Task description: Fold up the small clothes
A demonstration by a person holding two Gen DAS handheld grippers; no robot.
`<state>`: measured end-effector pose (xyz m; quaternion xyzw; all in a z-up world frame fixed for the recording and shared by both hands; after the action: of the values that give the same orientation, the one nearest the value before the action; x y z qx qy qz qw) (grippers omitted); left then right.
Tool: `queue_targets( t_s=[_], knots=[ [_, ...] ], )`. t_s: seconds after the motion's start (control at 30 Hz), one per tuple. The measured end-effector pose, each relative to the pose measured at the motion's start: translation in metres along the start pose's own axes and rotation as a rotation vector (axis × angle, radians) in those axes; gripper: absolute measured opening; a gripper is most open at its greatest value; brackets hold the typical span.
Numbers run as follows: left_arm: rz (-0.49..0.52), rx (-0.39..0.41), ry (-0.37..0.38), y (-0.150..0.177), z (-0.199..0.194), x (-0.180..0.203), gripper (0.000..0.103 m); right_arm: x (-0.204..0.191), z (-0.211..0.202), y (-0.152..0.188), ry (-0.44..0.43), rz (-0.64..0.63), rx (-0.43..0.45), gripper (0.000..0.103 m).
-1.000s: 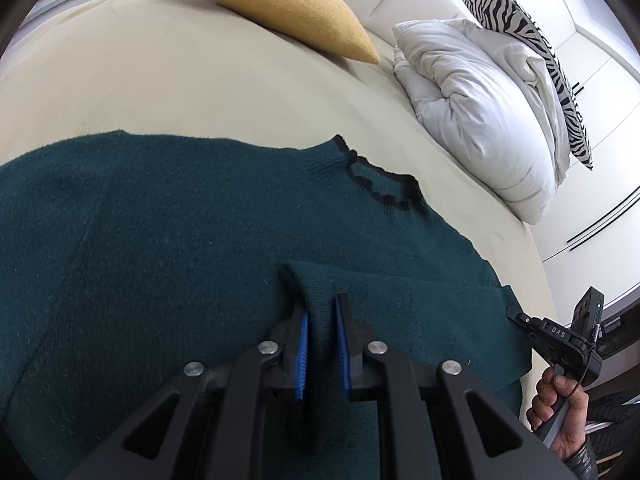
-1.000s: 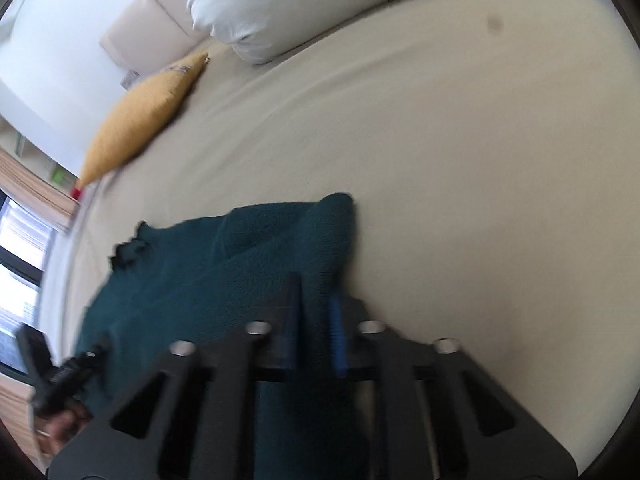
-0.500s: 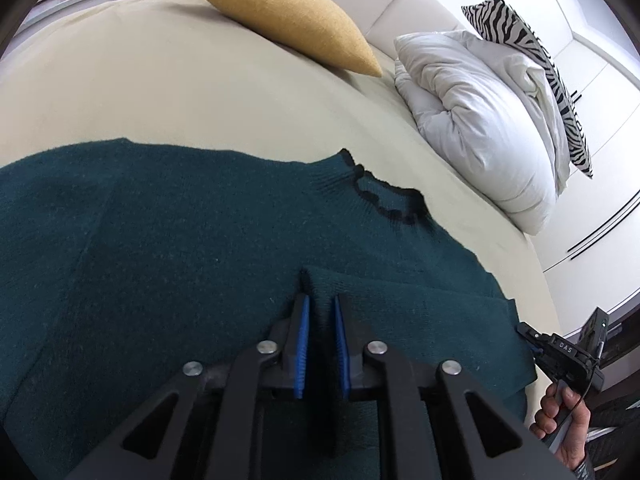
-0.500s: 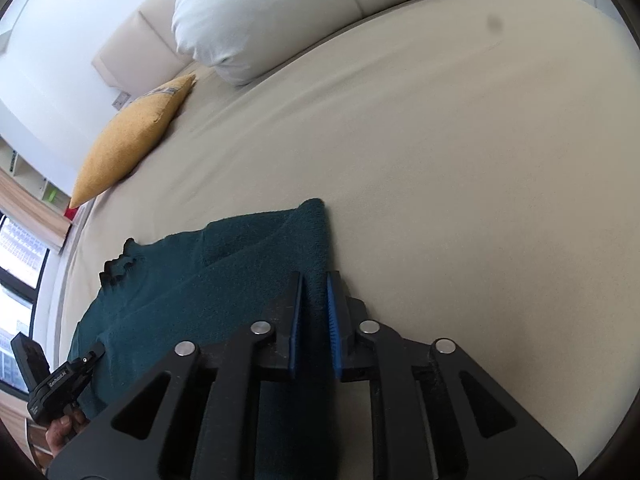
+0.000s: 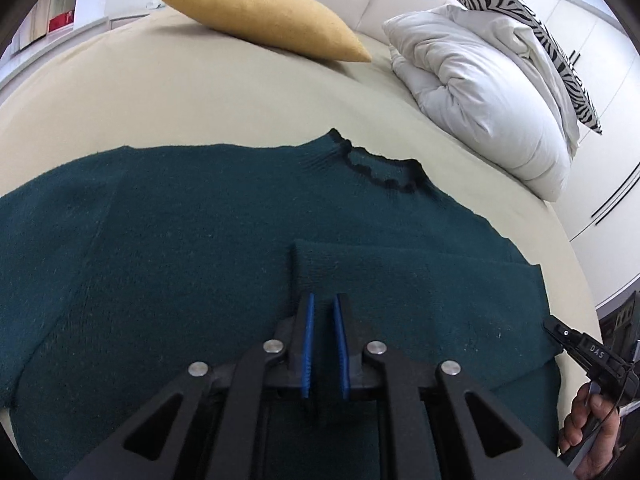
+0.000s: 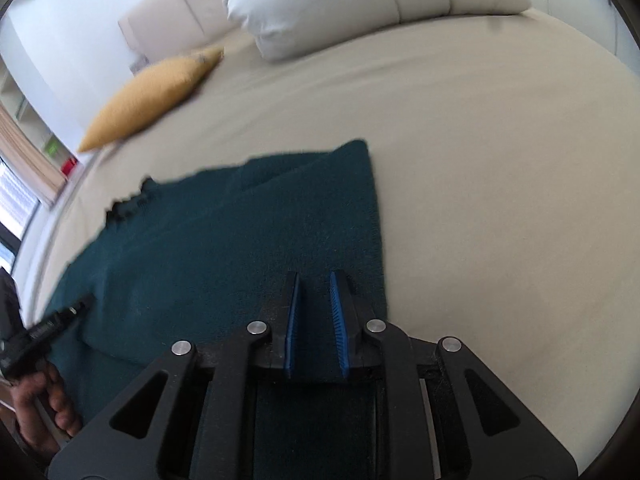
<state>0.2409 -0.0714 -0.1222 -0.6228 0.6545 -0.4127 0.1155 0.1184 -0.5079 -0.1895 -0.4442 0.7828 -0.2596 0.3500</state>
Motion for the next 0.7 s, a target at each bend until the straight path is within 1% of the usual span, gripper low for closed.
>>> queue_targets(
  t_s=[0.07, 0.13, 0.2, 0.23, 0.27, 0.3, 0.33, 0.37, 0.4, 0.43, 0.47, 0.53, 0.57, 0.7],
  knots=[
    [-0.01, -0.008, 0.002, -0.002, 0.001, -0.001, 0.012, 0.01, -0.012, -0.006, -0.006, 0.072, 0.037, 0.014],
    [-0.032, -0.009, 0.002, -0.002, -0.001, -0.004, 0.012, 0.022, -0.023, -0.01, 0.012, 0.12, 0.071, 0.017],
    [-0.058, -0.012, -0.001, -0.004, -0.003, -0.005, 0.018, 0.03, -0.031, -0.012, 0.007, 0.153, 0.085, 0.019],
    [-0.065, -0.014, -0.006, -0.004, -0.004, -0.004, 0.041, 0.035, -0.032, -0.012, 0.004, 0.166, 0.082, 0.022],
    [-0.065, -0.009, -0.006, -0.004, -0.005, -0.002, 0.057, 0.039, -0.034, -0.011, 0.002, 0.173, 0.077, 0.033],
    [-0.055, 0.0, 0.014, -0.004, -0.007, 0.001, 0.061, 0.04, -0.035, -0.01, 0.0, 0.174, 0.071, 0.041],
    [-0.04, 0.001, 0.009, -0.003, -0.006, 0.006, 0.062, 0.041, -0.037, -0.01, -0.001, 0.174, 0.073, 0.042],
    [-0.014, -0.003, 0.005, -0.001, -0.004, 0.011, 0.059, 0.041, -0.04, -0.007, -0.008, 0.169, 0.076, 0.042],
    [-0.001, -0.008, 0.007, 0.0, -0.003, 0.014, 0.054, 0.041, -0.041, -0.006, -0.015, 0.16, 0.075, 0.042],
    [0.009, -0.015, 0.007, 0.002, -0.001, 0.016, 0.037, 0.037, -0.041, -0.004, -0.019, 0.145, 0.07, 0.042],
    [0.017, -0.021, -0.011, 0.003, 0.002, 0.016, 0.025, 0.034, -0.039, -0.004, -0.019, 0.131, 0.063, 0.042],
    [-0.014, -0.027, -0.01, 0.001, 0.003, 0.01, 0.016, 0.023, -0.033, -0.002, -0.019, 0.099, 0.051, 0.042],
    [-0.021, -0.029, -0.009, 0.0, 0.003, 0.008, 0.013, 0.014, -0.022, -0.004, -0.016, 0.087, 0.044, 0.042],
    [-0.022, -0.018, -0.012, -0.004, -0.003, 0.003, 0.009, 0.006, -0.015, -0.003, -0.008, 0.071, 0.02, 0.042]
  ],
)
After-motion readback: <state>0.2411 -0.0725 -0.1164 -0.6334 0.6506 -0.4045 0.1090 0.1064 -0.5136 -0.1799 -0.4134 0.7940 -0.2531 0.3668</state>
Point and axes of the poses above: each gripper's, at about its wrist camera, not at the fingertips, and z roughly the way its jaws point, x to its right, y to its underside, the point moved 1 cm from there along z, roughly the way its jaws point, and after that the axes turned 13 degrees about x, right-handed, at the moved point
